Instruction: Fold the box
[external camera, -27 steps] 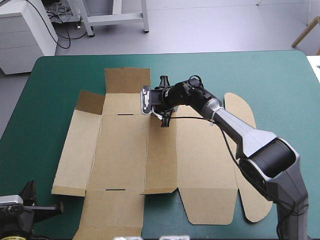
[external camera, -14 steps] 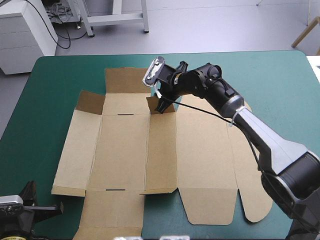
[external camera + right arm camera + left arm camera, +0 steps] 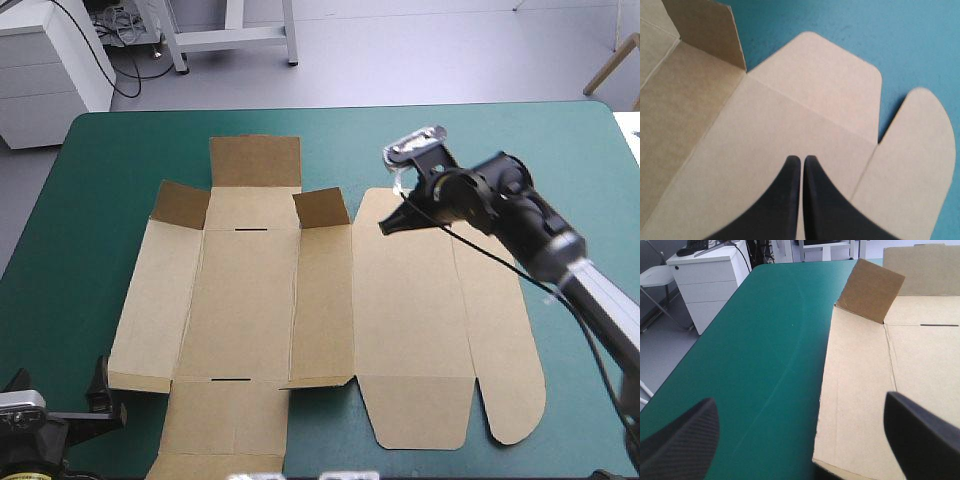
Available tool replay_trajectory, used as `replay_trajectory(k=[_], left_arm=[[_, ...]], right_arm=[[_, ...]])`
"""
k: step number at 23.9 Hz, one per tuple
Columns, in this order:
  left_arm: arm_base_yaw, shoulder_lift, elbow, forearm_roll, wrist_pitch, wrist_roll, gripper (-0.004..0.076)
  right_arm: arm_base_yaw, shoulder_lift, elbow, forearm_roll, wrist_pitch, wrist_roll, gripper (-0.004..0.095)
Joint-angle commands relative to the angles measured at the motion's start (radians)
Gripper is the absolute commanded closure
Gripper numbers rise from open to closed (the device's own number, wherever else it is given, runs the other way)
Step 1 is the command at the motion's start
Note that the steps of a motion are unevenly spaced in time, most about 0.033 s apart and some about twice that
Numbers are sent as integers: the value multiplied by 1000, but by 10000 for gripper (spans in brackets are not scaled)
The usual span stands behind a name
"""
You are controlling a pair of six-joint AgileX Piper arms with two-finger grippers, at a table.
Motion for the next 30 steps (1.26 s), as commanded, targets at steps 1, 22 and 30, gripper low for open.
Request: replay_trajectory(k=[1, 22, 30], left_arm=[[-5, -18, -22, 4, -79, -14, -1], [-3, 923, -644, -96, 275, 155, 31], [90, 1133, -652, -324, 361, 284, 31]], right_arm=[[-24, -215, 183, -11, -115, 44, 908], [-24, -991, 780, -27, -175, 265, 908], [-24, -1042, 796, -29, -165, 260, 908]])
